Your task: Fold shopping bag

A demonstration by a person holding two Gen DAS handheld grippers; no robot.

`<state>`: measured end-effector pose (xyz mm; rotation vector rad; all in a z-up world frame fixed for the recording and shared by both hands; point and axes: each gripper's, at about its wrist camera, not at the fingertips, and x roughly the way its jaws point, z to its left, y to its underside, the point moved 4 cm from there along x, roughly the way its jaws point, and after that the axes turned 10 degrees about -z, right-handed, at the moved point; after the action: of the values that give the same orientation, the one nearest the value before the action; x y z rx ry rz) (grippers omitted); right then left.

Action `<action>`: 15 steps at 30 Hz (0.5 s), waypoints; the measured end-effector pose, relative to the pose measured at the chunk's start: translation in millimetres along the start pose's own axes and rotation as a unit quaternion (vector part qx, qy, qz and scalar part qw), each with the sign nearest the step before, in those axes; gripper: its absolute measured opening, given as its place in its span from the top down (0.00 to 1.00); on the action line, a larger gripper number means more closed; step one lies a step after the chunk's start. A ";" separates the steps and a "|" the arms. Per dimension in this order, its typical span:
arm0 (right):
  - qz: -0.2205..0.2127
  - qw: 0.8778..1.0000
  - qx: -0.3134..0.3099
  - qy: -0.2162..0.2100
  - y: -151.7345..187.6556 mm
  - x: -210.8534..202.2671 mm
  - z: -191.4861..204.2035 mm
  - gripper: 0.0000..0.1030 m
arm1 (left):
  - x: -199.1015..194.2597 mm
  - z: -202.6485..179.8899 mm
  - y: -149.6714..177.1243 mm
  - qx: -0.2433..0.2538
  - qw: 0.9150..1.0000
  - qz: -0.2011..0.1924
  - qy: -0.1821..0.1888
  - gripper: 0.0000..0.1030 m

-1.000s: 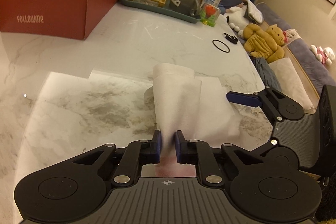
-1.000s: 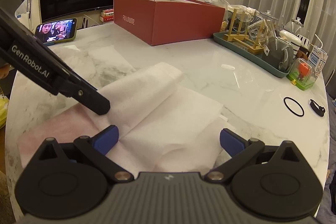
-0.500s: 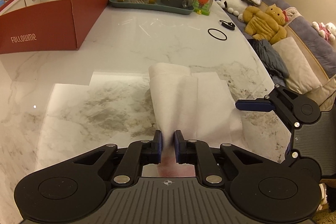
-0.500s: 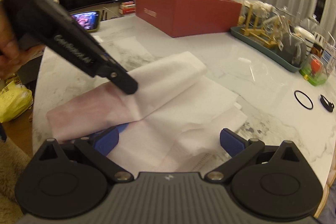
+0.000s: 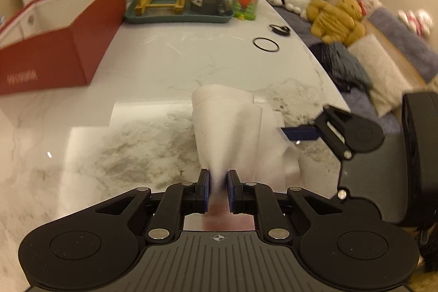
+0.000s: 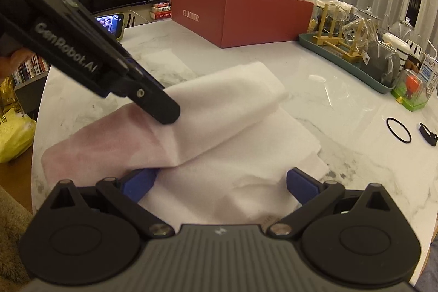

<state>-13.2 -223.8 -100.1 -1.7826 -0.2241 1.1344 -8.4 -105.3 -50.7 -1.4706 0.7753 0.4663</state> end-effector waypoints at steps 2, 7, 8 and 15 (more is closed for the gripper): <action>0.005 1.000 0.001 0.001 -1.6 1.7 -0.3 0.00 | 2.9 -1.8 0.0 0.009 1.000 0.007 -0.008 0.88; 0.020 0.999 -0.024 0.017 1.7 -14.4 -3.2 0.00 | 3.6 16.6 6.4 -0.038 0.999 0.014 -0.021 0.88; 0.014 0.999 -0.020 0.020 4.0 -21.5 -6.6 0.00 | 2.1 19.2 7.3 -0.042 0.999 0.012 -0.023 0.88; -0.051 0.997 -0.042 0.028 -17.1 -29.4 -10.0 0.00 | 7.2 21.1 9.2 -0.044 0.999 0.009 -0.024 0.88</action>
<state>-16.1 -238.7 -68.1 -1.8528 -0.3299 1.0144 -6.2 -85.1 -63.7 -1.5299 0.7396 0.5535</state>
